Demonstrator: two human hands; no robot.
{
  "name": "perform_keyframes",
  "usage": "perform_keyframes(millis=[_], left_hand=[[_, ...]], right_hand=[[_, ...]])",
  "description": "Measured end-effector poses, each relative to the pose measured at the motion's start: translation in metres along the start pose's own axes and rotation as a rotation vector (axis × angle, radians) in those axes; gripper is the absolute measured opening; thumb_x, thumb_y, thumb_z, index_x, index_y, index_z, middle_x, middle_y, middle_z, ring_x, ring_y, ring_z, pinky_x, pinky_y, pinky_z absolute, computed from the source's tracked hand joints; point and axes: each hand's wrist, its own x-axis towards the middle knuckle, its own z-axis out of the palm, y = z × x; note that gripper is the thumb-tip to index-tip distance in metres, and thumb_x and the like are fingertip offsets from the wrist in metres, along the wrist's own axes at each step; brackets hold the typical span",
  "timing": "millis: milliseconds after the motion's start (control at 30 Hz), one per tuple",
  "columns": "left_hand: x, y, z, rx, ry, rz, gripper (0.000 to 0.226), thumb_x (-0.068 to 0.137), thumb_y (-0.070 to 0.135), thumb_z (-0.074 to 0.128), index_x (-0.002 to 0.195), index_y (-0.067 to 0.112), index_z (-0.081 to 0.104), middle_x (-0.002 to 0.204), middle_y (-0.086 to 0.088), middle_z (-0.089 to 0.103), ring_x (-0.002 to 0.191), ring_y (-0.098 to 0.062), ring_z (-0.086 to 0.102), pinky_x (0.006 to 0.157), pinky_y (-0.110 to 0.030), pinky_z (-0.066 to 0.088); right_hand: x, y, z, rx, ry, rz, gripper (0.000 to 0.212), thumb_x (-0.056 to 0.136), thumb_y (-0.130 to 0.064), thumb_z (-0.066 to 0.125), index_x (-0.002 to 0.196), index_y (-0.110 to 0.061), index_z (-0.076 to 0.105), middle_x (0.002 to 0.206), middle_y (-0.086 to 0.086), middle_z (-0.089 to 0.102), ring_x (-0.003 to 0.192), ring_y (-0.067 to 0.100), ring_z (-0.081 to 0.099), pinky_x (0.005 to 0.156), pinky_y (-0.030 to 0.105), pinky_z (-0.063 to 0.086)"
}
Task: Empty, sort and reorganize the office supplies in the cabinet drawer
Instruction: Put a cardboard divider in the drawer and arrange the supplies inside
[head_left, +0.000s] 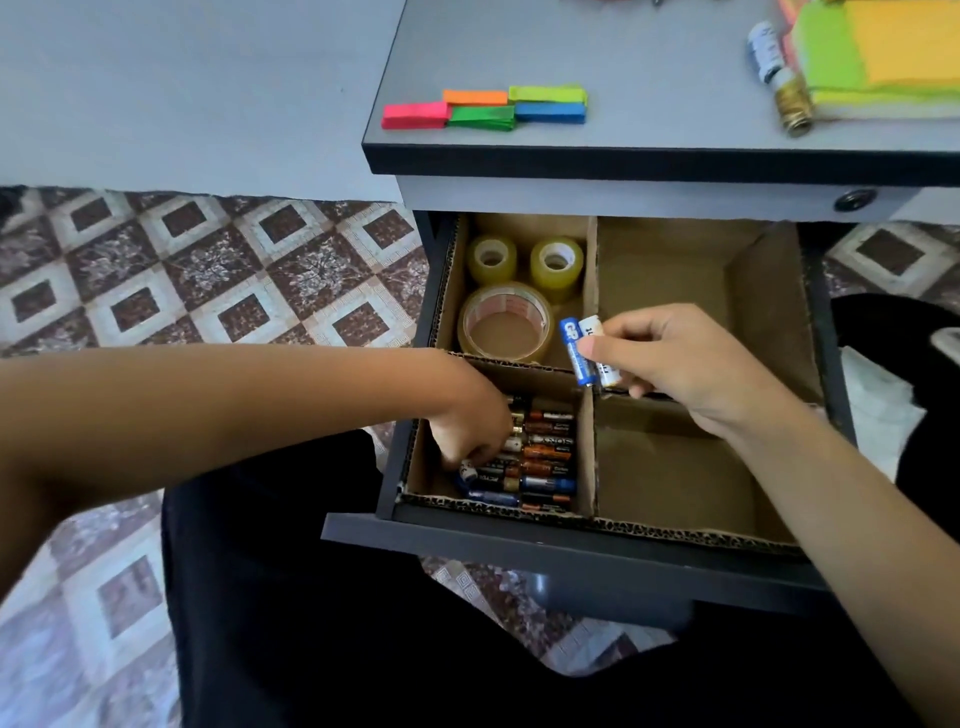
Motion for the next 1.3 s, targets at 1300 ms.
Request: perform_keyframes(millis=[1300], left_hand=[[-0.011,0.001,0.001,-0.197,0.046,-0.173,0.028,0.095,0.003,0.039,0.108,0.006,0.064,0.104,-0.007,0.053,0.087,-0.017,0.042,0.068,-0.024,0.033]], right_hand=[[-0.001,0.002,0.001,-0.014,-0.042,-0.035,0.017,0.087,-0.022,0.064,0.072,-0.018,0.071,0.058,-0.004,0.06,0.057,0.005,0.047,0.05,0.018,0.039]])
